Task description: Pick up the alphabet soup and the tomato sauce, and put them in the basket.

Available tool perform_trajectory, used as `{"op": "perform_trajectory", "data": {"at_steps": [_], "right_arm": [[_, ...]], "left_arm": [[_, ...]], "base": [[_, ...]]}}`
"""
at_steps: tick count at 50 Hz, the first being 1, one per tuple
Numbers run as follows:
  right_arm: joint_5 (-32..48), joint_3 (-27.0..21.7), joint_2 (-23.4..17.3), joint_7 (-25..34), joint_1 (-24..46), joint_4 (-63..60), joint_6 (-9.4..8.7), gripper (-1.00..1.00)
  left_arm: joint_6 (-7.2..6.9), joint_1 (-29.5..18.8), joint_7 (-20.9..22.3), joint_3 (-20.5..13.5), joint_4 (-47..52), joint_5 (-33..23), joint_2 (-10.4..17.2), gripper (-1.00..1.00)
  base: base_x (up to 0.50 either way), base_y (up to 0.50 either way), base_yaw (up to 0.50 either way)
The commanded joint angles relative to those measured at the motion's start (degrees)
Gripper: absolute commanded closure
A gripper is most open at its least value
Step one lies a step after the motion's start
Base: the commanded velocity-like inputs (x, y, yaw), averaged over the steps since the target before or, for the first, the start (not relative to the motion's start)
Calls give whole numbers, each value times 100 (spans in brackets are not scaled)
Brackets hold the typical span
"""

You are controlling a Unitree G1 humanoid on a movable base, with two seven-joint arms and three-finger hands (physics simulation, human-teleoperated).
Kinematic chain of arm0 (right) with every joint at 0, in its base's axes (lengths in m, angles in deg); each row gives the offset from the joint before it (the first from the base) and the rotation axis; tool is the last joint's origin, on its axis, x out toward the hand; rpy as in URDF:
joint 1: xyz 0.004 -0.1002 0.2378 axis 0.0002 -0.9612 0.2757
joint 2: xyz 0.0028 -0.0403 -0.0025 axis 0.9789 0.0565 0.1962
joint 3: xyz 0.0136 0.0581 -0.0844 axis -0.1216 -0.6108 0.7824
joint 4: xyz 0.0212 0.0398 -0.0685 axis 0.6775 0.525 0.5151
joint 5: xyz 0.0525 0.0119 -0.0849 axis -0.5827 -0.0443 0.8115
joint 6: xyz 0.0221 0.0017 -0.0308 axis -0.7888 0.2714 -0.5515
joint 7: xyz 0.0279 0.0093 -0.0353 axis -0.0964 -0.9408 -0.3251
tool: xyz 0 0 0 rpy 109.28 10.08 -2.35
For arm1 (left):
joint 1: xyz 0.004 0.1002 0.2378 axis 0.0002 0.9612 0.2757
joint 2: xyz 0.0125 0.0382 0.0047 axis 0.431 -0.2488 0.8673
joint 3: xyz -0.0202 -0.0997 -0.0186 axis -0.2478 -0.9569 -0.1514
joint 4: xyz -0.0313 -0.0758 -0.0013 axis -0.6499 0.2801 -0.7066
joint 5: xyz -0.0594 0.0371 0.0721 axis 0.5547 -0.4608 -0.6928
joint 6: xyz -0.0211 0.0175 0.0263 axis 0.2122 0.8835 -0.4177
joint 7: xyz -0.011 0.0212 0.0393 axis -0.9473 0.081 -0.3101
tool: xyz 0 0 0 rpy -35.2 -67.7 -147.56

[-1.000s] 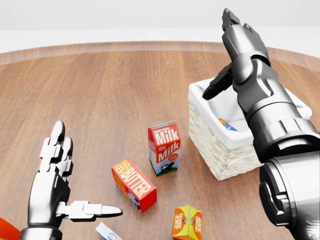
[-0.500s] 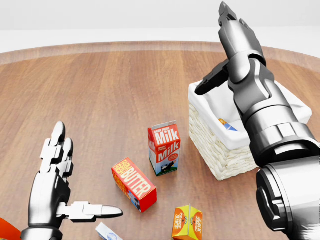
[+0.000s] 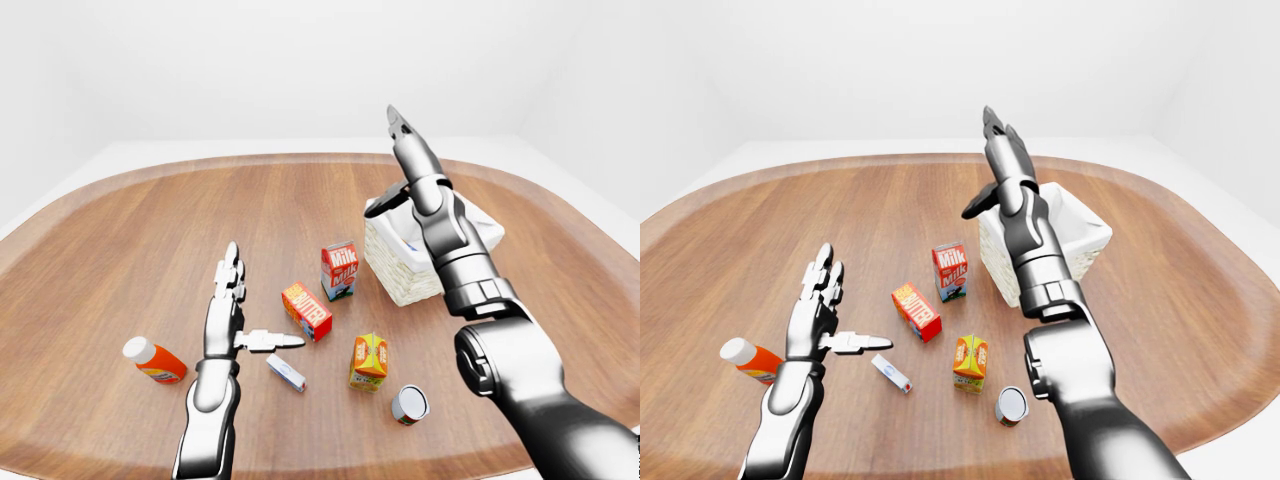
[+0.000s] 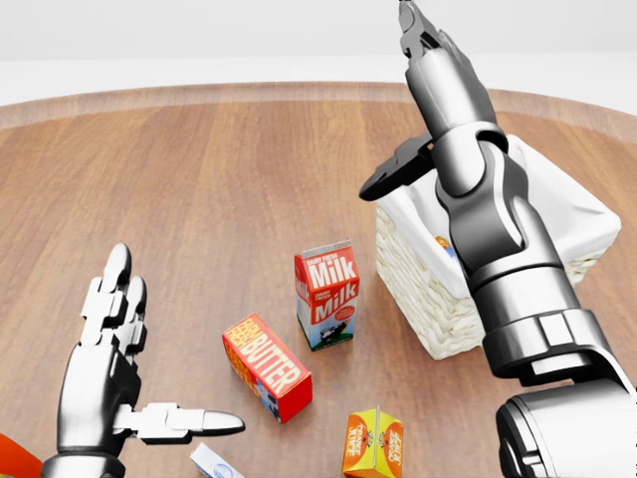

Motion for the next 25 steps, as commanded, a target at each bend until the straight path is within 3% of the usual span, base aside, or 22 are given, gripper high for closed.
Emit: {"op": "perform_trajectory", "data": {"at_steps": [1,25], "right_arm": [[35,5,172,251,-705,-1228,0,-100],[-303,-33,421,557,-2004,-3038,0,-100]], "left_arm": [[0,3,-33,-42,63,34,-5,-100],[0,4,-26,-47,98,35,-5,-100]], "base": [[0,0,0],[0,0,0]]}}
